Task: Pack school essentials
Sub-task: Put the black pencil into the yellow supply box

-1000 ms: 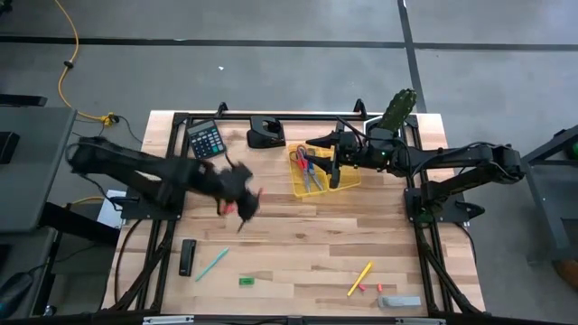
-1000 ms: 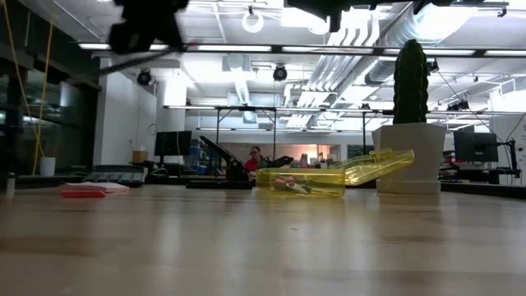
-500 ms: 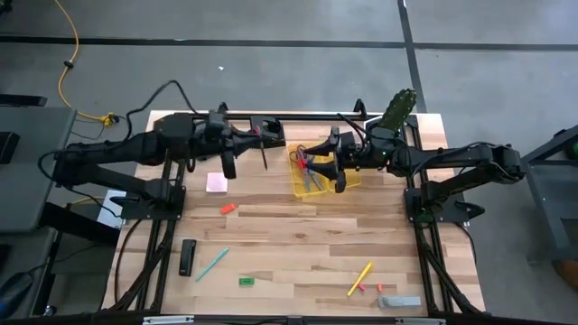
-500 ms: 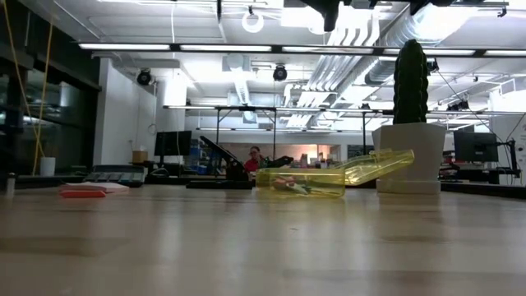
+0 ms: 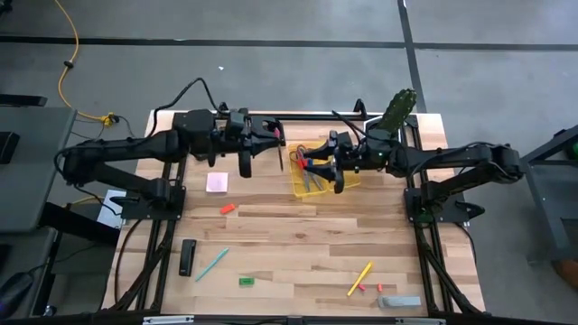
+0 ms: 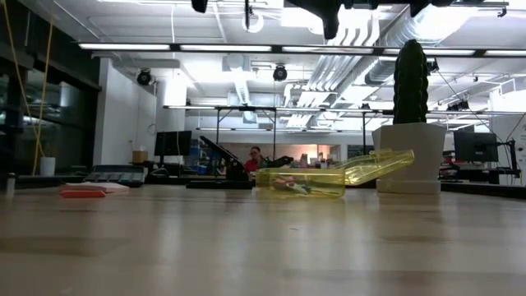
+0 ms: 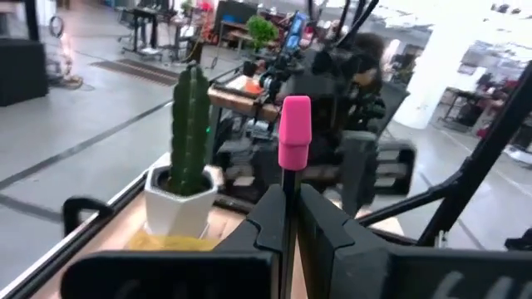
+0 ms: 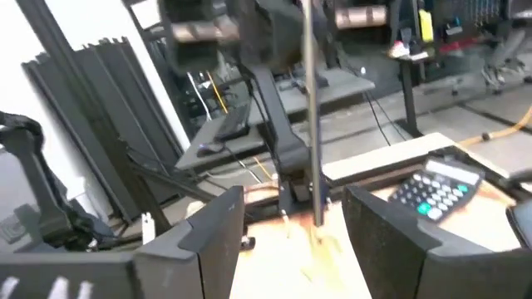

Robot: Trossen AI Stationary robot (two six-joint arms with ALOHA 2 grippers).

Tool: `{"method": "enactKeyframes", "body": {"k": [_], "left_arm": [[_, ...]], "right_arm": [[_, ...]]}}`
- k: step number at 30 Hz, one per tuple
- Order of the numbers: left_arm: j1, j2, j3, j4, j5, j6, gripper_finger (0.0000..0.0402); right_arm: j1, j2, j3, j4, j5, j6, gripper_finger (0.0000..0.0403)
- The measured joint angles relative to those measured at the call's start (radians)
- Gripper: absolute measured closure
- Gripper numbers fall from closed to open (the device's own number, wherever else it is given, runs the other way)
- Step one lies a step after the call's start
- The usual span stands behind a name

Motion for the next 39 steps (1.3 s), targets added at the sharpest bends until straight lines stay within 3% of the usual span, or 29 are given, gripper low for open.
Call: {"method": "enactKeyframes", "body": {"k": [11, 18, 22, 29, 34, 39], "left_arm": [[-0.039, 0.177, 0.0, 0.151, 0.026, -0.051, 0.0399], [-0.035, 0.204, 0.0, 0.162, 0.019, -0.061, 0.0399], [-0.035, 0.201, 0.0, 0.167, -0.002, -0.061, 0.0399], [-0.036, 0.202, 0.0, 0.166, -0.006, -0.064, 0.0399], [-0.035, 0.202, 0.0, 0.165, -0.007, -0.066, 0.0391], [-0.02, 0.143, 0.0, 0.069, -0.006, -0.095, 0.0349]], "right_arm": [[0.0, 0.094, 0.0, 0.041, -0.023, 0.045, 0.0204], [0.001, 0.094, 0.0, 0.053, -0.026, 0.081, 0.021], [0.001, 0.094, 0.0, 0.052, -0.02, 0.105, 0.0251], [0.001, 0.094, 0.0, 0.052, -0.015, 0.102, 0.0387], [0.001, 0.094, 0.0, 0.052, -0.015, 0.113, 0.0379], [-0.015, 0.041, 0.0, -0.002, -0.012, 0.06, 0.0396]]}}
